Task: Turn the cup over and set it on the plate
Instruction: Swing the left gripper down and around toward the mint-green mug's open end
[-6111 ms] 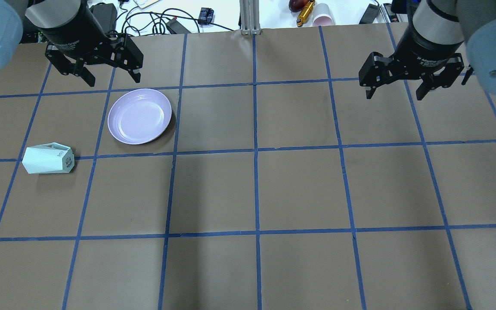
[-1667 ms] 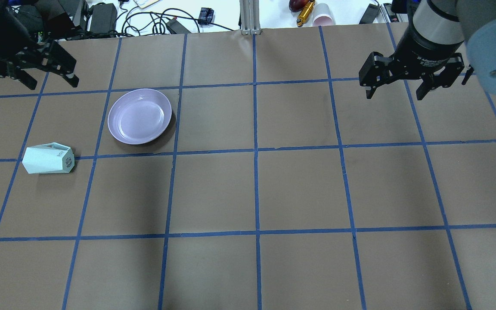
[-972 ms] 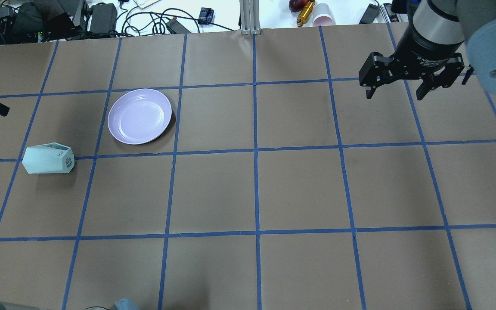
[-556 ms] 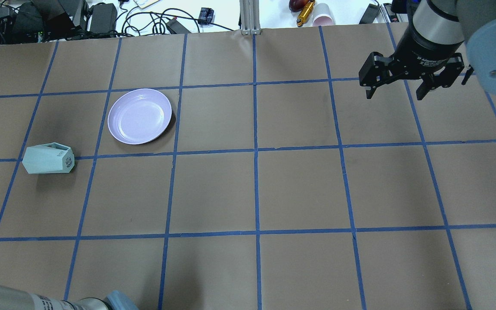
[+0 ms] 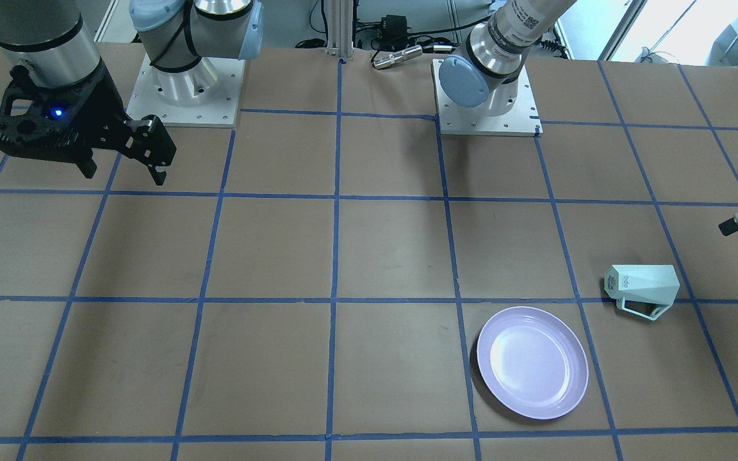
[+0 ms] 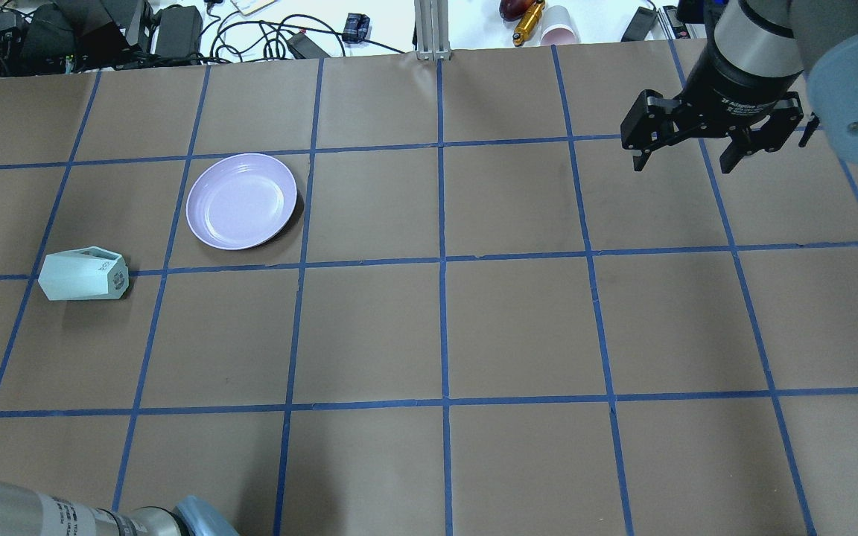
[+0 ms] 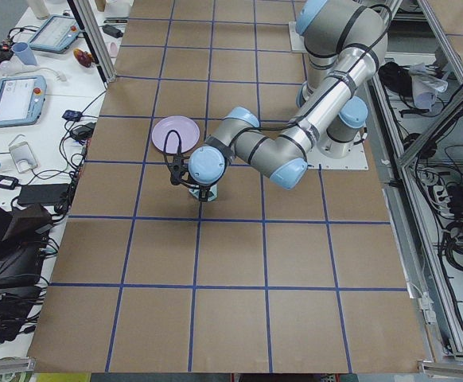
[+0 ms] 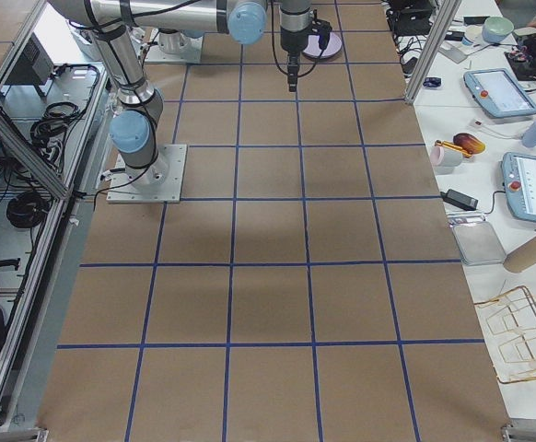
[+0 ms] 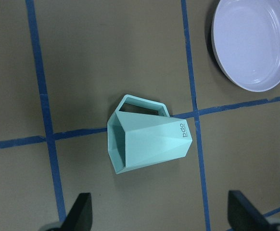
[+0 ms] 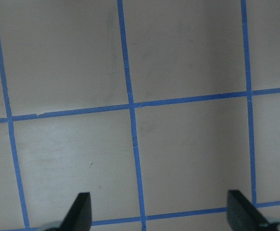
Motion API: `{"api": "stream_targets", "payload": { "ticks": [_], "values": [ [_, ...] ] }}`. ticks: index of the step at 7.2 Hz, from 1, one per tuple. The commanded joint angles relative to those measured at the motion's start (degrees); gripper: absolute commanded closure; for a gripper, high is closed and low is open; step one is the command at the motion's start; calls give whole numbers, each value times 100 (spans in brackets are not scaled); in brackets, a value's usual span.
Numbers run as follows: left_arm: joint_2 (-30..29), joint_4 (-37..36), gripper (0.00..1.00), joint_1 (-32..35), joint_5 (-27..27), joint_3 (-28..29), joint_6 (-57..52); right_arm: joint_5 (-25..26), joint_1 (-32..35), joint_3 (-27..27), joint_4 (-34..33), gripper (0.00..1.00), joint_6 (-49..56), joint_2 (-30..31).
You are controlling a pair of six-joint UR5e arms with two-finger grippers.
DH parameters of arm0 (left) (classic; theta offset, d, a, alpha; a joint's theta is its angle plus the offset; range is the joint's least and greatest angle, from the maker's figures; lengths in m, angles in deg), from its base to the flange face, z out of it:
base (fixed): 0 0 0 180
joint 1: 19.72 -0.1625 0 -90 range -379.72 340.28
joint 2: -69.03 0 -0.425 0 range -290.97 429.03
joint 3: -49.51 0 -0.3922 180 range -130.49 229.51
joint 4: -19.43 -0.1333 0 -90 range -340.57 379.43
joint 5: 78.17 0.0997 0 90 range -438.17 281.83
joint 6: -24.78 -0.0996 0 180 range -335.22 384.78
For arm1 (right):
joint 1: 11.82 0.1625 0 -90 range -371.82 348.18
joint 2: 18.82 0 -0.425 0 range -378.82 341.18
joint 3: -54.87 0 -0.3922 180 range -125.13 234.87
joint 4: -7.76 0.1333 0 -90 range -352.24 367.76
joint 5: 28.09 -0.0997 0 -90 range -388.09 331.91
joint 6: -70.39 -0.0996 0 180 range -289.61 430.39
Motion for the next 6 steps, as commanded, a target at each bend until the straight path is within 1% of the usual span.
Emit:
{"api": "stream_targets", "payload": {
  "ticks": [1, 3, 6],
  "values": [
    [-295, 310, 0, -163, -358, 148, -6, 0, 0, 0, 0, 0, 0, -9],
    [-567, 390, 0, -347, -526, 183, -24, 0, 0, 0, 0, 0, 0, 0],
    [-989, 443, 0, -383, -641, 192, -146, 0, 0, 0, 0, 0, 0, 0]
  ]
}}
